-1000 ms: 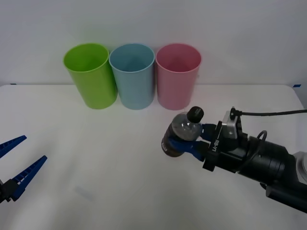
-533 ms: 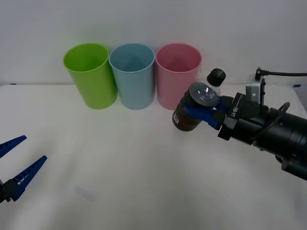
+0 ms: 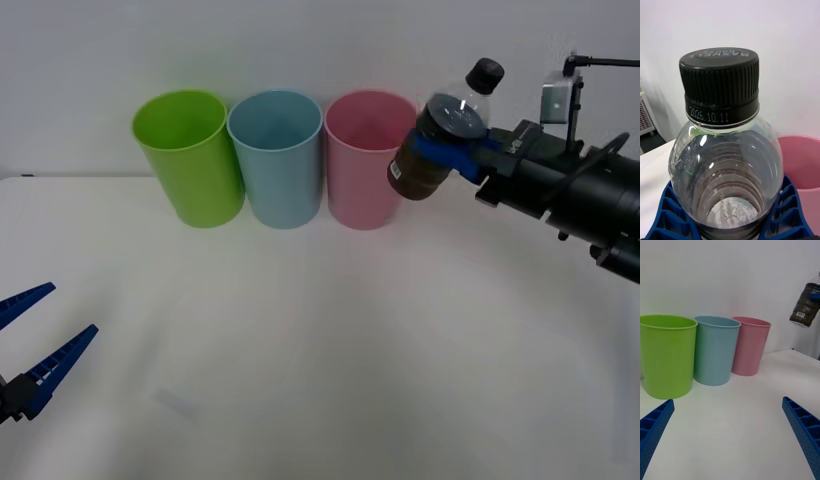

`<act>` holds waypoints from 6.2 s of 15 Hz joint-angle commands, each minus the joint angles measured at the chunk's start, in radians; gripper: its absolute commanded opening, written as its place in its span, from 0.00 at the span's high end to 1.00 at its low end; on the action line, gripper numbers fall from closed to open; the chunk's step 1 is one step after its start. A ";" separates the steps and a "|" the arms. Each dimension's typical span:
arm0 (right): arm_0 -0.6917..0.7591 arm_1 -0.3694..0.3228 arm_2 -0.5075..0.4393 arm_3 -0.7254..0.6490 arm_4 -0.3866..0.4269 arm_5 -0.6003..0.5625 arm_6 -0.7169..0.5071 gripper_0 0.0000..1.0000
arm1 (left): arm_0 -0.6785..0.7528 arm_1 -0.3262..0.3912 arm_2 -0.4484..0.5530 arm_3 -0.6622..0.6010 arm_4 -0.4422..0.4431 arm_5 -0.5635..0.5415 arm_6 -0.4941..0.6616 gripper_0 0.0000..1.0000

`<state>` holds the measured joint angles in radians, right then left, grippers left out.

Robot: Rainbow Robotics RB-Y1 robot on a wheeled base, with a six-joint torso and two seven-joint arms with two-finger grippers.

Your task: Grasp the object on the table and drop it into the matching bin: aluminum can to the light blue bin, PET bottle to the pink bin.

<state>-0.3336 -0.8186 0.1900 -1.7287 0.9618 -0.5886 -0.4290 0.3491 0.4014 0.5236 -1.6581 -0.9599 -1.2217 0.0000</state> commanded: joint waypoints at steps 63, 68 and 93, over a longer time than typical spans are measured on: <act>-0.111 -0.099 0.092 0.166 -0.101 -0.077 0.108 0.00 | 0.000 0.000 0.000 0.000 0.000 0.000 0.000 0.00; 0.079 -0.134 0.014 0.018 -0.098 -0.077 0.124 0.00 | 0.000 0.000 0.000 0.000 0.000 0.000 0.000 0.00; 0.746 -0.094 -0.288 -0.219 -0.031 -0.097 0.253 0.00 | 0.000 0.000 0.000 0.000 0.000 0.000 0.000 0.00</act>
<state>0.4013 -0.9238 -0.0875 -1.9483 0.9279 -0.6809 -0.1840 0.3490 0.4014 0.5236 -1.6581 -0.9599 -1.2217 0.0000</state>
